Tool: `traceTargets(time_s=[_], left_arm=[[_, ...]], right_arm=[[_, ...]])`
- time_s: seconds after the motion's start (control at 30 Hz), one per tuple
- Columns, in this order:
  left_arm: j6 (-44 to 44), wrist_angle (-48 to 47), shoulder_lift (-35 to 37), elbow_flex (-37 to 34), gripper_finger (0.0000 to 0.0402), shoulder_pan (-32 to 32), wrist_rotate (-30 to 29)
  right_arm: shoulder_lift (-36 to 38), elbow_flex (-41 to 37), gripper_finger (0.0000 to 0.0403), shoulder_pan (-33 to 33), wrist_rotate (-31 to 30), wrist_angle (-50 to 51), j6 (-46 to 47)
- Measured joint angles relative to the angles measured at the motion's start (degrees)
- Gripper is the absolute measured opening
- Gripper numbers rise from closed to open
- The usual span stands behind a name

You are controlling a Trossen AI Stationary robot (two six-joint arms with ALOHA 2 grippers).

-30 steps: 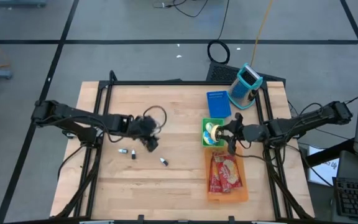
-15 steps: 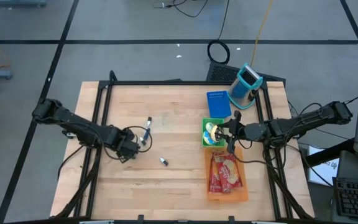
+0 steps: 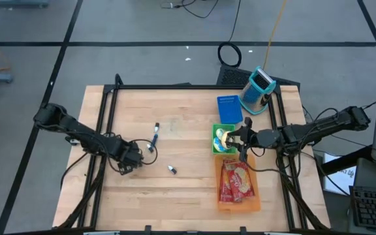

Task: Pick & Place Food Item
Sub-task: Put the purple food coloring bottle into the blue bin

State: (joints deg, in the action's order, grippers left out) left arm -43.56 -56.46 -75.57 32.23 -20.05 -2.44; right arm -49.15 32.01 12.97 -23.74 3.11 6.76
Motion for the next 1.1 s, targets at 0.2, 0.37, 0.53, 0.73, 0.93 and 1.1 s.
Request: traceTargets(time_s=[0.2, 0.37, 0.53, 0.73, 0.93, 1.1], left_arm=[[4.35, 4.45, 0.18, -1.87, 0.0233, 0.0, -0.61], [6.38, 5.67, 0.15, -1.79, 0.0201, -0.07, -1.13], [4.88, 6.11, 0.07, -1.82, 0.0163, -0.07, -0.67], [7.49, 6.8, 0.05, -1.86, 0.0132, -0.07, -0.17], [8.75, 8.28, 0.05, -1.9, 0.012, -0.02, 0.31], [8.42, 8.7, 0.05, -1.9, 0.012, -0.02, -0.17]], right_arm=[[-0.04, 0.0, 0.0155, 0.0, 0.01, -0.2, 0.0], [-0.07, 0.0, 0.0155, 0.0, 0.01, -0.15, 0.0], [-0.07, 0.0, 0.0155, 0.0, 0.01, -0.13, 0.0], [-0.07, 0.0, 0.0155, 0.0, 0.04, -0.09, 0.02], [-0.07, 0.0, 0.0155, 0.0, 0.04, 0.02, 0.02], [-0.07, 0.02, 0.0155, 0.0, 0.06, 0.02, 0.04]])
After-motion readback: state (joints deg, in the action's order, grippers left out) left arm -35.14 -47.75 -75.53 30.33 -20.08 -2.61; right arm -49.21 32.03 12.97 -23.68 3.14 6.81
